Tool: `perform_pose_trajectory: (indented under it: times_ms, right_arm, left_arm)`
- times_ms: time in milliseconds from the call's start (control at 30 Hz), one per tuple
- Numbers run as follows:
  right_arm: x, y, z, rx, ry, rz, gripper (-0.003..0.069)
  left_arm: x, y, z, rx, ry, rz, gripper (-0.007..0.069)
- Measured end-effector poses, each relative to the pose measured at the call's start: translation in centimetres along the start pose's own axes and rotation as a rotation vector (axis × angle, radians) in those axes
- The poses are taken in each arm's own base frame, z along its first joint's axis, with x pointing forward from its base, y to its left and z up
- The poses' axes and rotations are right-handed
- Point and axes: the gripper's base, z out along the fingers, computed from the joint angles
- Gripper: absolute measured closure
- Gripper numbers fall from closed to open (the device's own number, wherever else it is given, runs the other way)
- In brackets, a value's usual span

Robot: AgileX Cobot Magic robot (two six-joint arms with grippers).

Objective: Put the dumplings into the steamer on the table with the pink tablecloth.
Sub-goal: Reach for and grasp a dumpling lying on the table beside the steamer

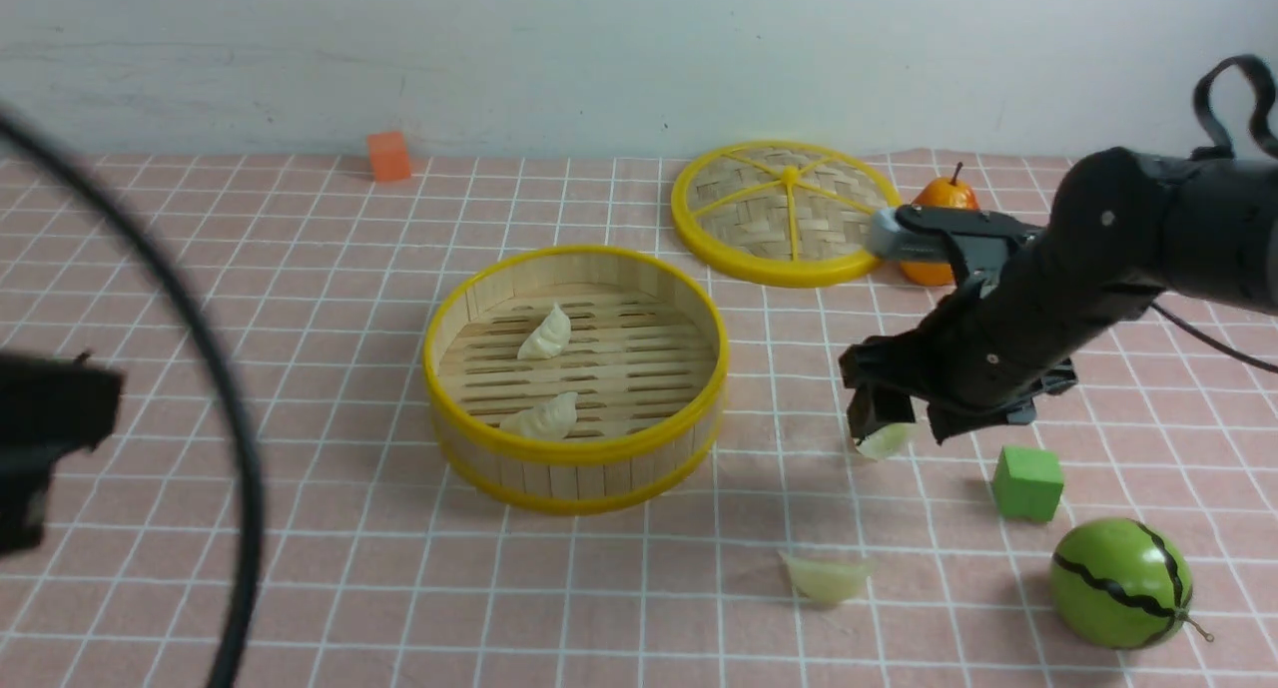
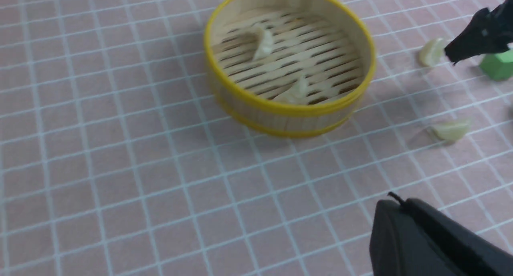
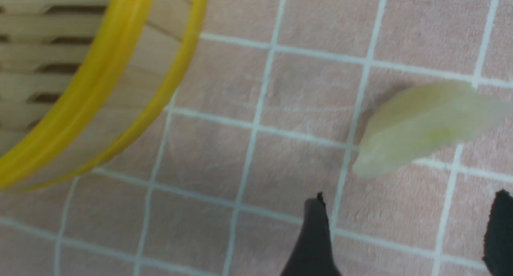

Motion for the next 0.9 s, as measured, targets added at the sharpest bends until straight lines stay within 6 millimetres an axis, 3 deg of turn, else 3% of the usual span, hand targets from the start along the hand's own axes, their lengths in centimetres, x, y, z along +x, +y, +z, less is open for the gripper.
perform_pose_trajectory:
  times_ms: [67,267,367,433,467,533,767,900]
  right_arm:
    - [-0.4,-0.3,1.4,0.026,0.002,0.034,0.0131]
    - [-1.4,-0.8,4.6,0.046,-0.016,0.049,0.0174]
    - [-1.5,-0.9,5.0,0.042,-0.027,0.024,0.0217]
    - [-1.5,-0.8,5.2,0.036,-0.023,-0.024,0.0304]
    - [-1.4,-0.8,5.2,0.035,-0.021,-0.027,0.0312]
    - [-1.4,-0.8,5.1,0.034,-0.008,-0.075,0.0397]
    - [-1.3,-0.7,4.8,0.032,0.024,-0.219,0.0396]
    - [-1.3,0.2,2.8,0.014,0.067,-0.258,0.0405]
  left_arm:
    - [2.8,0.8,-1.2,-0.056,-0.010,-0.034,0.0638]
    - [8.0,2.3,-2.9,-0.142,-0.052,-0.066,0.0638]
    - [9.6,2.6,-3.2,-0.152,-0.082,-0.066,0.0638]
    - [11.0,2.8,-2.8,-0.157,-0.081,-0.088,0.0638]
    - [11.1,2.8,-2.7,-0.158,-0.076,-0.090,0.0638]
    - [12.0,2.9,-1.8,-0.164,-0.034,-0.120,0.0638]
    - [11.4,2.8,-1.5,-0.151,-0.090,-0.114,0.0638]
    - [11.8,3.1,-0.6,-0.168,-0.111,-0.085,0.0638]
